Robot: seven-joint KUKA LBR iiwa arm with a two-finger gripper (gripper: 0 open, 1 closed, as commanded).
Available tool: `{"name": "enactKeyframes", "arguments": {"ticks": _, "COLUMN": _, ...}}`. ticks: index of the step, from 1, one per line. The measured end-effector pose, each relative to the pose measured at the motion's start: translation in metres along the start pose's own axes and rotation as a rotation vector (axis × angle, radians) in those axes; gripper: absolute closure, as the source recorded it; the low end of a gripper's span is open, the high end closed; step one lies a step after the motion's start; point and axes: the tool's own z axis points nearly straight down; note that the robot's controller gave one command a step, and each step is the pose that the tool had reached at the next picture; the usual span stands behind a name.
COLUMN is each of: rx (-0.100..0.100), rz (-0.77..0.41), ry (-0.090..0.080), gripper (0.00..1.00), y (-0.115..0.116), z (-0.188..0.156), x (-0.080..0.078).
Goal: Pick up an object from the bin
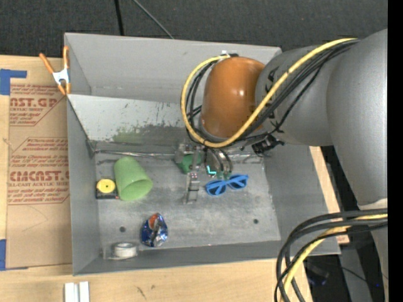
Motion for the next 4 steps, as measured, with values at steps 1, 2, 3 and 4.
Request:
{"name": "enactKeyframes", "arguments": {"ticks": 1, "rx": -0.003, "rz": 0.059, "ry": -0.004, "gripper": 0.00, "y": 0.091, "z": 0.069, "x": -0.008}}
{"name": "enactKeyframes", "arguments": {"ticks": 2, "rx": -0.001, "rz": 0.217, "ry": -0.010, "gripper": 0.00, "y": 0.067, "z": 0.034, "x": -0.018}}
{"name": "enactKeyframes", "arguments": {"ticks": 3, "rx": -0.003, "rz": 0.381, "ry": -0.009, "gripper": 0.00, "y": 0.102, "z": 0.018, "x": -0.008}}
{"name": "enactKeyframes", "arguments": {"ticks": 4, "rx": -0.006, "rz": 0.613, "ry": -0.002, "gripper": 0.00, "y": 0.086, "z": 0.064, "x": -0.007}}
